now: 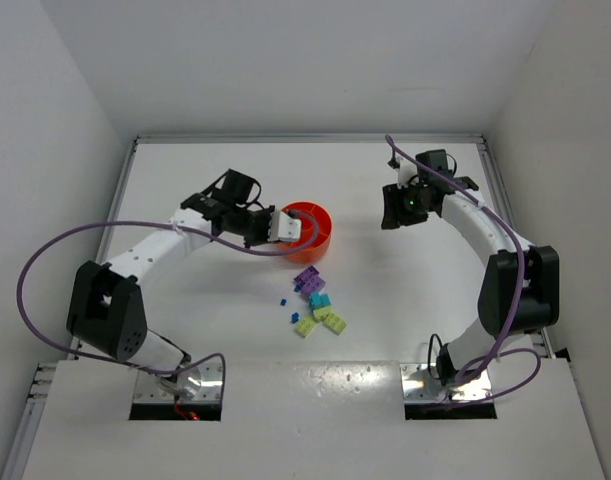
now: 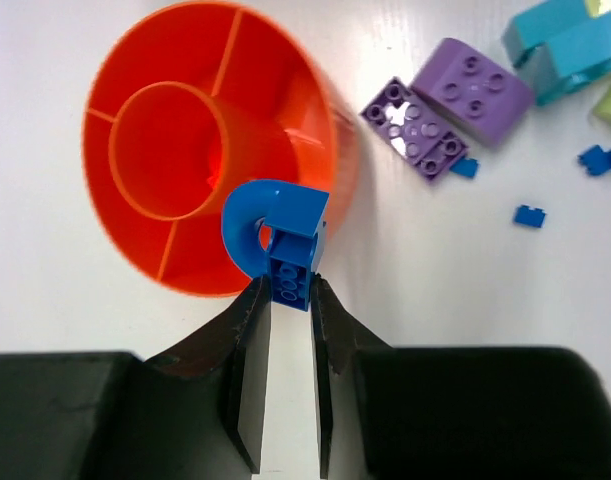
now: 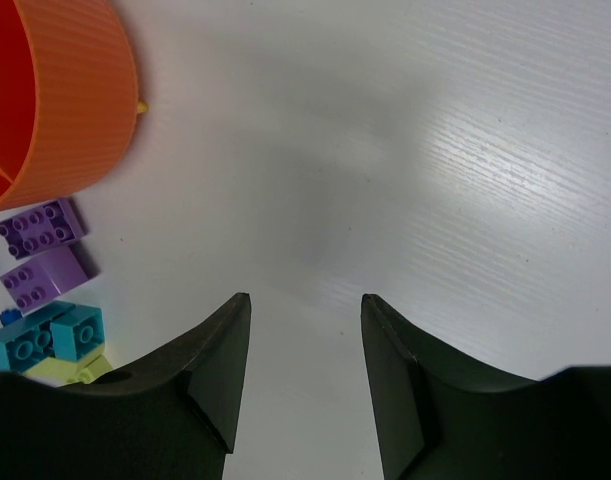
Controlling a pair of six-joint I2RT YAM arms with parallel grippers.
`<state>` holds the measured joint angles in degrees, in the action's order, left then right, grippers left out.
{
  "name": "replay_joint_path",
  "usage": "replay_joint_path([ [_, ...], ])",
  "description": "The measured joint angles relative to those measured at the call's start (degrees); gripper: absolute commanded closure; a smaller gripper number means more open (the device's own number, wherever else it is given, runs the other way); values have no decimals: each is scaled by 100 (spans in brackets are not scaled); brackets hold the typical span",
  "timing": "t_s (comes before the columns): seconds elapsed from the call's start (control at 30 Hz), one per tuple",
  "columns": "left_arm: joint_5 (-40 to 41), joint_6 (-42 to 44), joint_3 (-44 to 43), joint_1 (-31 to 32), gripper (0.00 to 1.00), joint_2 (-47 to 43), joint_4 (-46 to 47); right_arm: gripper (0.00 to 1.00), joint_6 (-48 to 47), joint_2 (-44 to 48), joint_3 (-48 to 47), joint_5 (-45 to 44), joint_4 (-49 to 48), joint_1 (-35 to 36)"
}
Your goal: Sort the legos into containers by color
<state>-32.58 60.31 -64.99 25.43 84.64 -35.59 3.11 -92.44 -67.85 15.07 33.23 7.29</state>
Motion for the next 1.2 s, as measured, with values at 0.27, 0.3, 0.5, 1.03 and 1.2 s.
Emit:
replay_joint_path([
  [0.27, -105, -105, -439, -267, 94, 509, -20, 51, 0, 4, 17, 0, -15, 0],
  [0.3, -105, -105, -439, -269, 94, 538, -20, 51, 0, 4, 20, 0, -17, 0],
  [0.5, -111, -133, -439, -310, 84, 763, -24, 51, 2, 13, 68, 0, -20, 0],
  [1.03, -72, -560, -439, -330, 50, 925, 514, 51, 2, 20, 122, 20, -61, 0],
  [1.2, -107, -671, -302, -457, 54, 699, 691, 51, 4, 63, 133, 22, -63, 0],
])
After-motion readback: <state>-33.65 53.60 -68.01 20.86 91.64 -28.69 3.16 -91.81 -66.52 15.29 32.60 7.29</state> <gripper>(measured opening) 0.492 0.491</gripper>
